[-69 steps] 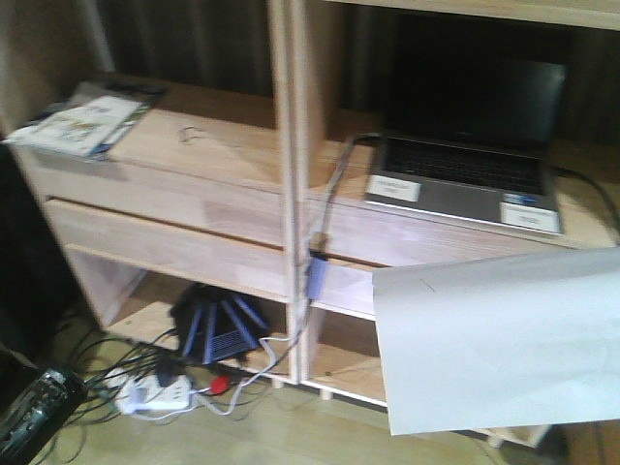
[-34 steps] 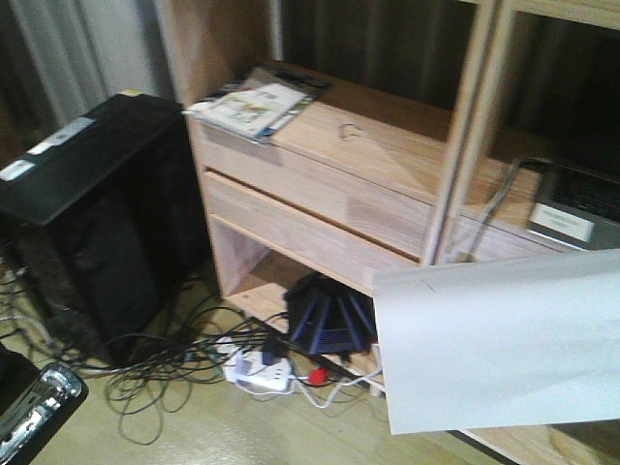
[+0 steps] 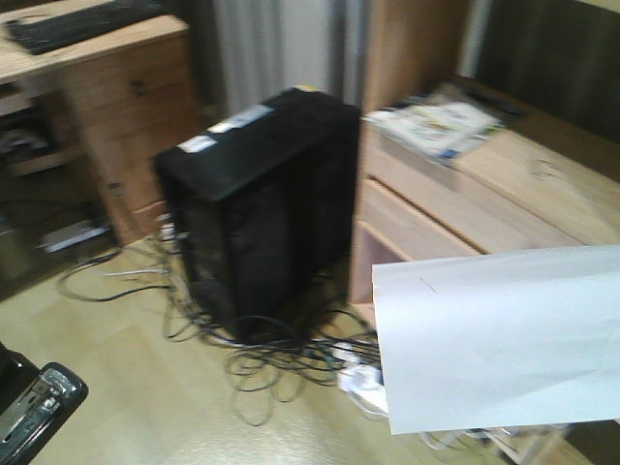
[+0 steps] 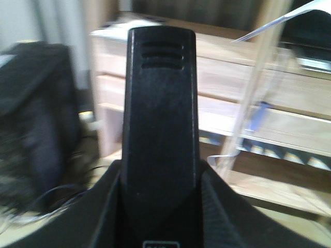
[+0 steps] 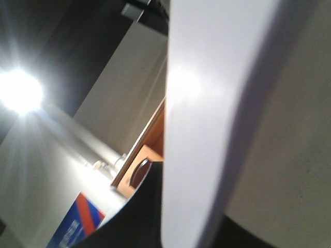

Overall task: Grab stapler and paper to desk for stapling
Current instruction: 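Drive the base away from the shelf toward the desk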

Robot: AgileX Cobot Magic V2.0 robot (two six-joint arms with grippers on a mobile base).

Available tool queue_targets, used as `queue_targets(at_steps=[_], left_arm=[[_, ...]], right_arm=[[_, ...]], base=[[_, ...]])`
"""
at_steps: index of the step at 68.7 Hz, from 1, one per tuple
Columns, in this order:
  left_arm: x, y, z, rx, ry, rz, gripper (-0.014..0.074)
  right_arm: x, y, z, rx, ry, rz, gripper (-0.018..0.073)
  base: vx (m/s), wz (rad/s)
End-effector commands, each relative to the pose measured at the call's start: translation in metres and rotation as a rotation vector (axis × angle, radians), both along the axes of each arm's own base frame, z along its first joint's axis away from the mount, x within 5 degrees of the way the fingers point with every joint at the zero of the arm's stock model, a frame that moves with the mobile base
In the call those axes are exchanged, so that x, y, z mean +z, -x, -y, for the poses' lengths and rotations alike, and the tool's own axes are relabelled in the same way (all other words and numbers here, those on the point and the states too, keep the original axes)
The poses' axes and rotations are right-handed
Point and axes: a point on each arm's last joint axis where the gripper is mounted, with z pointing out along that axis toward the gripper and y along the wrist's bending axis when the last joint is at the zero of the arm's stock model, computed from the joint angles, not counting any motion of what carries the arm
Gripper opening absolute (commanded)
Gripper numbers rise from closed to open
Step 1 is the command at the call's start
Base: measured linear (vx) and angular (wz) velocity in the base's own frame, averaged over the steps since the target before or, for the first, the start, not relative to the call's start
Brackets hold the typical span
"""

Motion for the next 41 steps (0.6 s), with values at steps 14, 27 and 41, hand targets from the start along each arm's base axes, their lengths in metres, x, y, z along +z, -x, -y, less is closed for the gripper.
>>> queue_targets(at_steps=[14, 27, 41], left_arm=[[0.0189, -0.0020, 0.0003, 0.015, 0.091, 0.099, -0.0007], [0.0189, -0.0020, 0.0003, 0.015, 0.091, 0.099, -0.0007], [0.0189, -0.0020, 0.0003, 0.015, 0.091, 0.099, -0.0007]], right_arm=[[0.0032, 0.0023, -0.0001, 0.003, -0.005, 0.053, -0.0002], [0.0032, 0.0023, -0.0001, 0.003, -0.005, 0.053, -0.0002], [0.0029, 0.0021, 0.0000, 0.002, -0.005, 0.049, -0.0002]], base=[[0.07, 0.73], [0.05, 0.76], [0.03, 0.69]])
